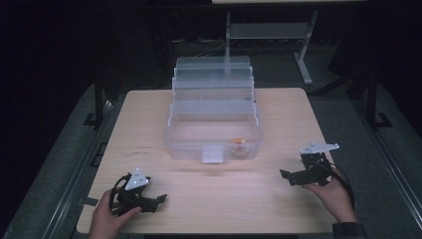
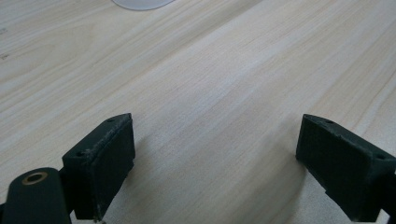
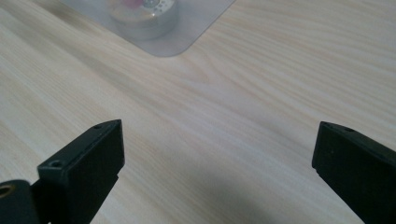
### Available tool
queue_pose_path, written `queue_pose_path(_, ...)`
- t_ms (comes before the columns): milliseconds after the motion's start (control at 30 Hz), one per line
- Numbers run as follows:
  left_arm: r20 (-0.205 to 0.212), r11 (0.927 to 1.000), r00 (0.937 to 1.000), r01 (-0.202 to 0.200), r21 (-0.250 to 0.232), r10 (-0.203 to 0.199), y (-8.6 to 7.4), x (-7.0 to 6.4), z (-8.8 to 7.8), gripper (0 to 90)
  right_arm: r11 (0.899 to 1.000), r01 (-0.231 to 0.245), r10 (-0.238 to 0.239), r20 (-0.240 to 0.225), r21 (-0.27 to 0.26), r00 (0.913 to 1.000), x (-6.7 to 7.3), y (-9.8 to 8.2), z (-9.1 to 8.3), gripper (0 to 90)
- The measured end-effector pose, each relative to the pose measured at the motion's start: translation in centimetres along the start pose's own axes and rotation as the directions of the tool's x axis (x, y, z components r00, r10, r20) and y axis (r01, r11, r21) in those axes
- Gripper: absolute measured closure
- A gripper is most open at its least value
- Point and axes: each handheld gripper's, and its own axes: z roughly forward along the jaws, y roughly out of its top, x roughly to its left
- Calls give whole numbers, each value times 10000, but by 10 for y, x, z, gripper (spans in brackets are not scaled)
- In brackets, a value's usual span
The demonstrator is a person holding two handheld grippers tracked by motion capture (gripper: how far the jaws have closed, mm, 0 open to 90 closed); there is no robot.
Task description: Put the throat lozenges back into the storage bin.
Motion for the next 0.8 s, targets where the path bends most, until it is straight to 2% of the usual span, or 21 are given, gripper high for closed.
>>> queue_pose_path(167, -4, 10000, 10000, -4, -2, 4, 0, 0, 0, 108, 10000, -97, 98, 90, -21, 9999, 1, -11, 0, 19)
queue_pose_path(400, -7, 10000, 10000, -30, 1, 30, 0, 0, 0, 108, 9999, -120, 120, 490, 2, 9987, 3, -31, 4, 8)
queue_pose_path(500, -7, 10000, 10000, -28, 1, 28, 0, 0, 0, 108, 9996, -256, 259, 467, -88, 9986, 3, -36, 3, 8)
queue_pose_path(633, -8, 10000, 10000, -32, 1, 32, 0, 0, 0, 108, 9997, -220, 230, 794, -130, 9966, 3, -45, 4, 8)
queue_pose_path(800, -6, 10000, 10000, -30, 3, 30, 0, 0, 0, 108, 9983, -484, 504, 644, -315, 9967, 2, -54, 4, 8)
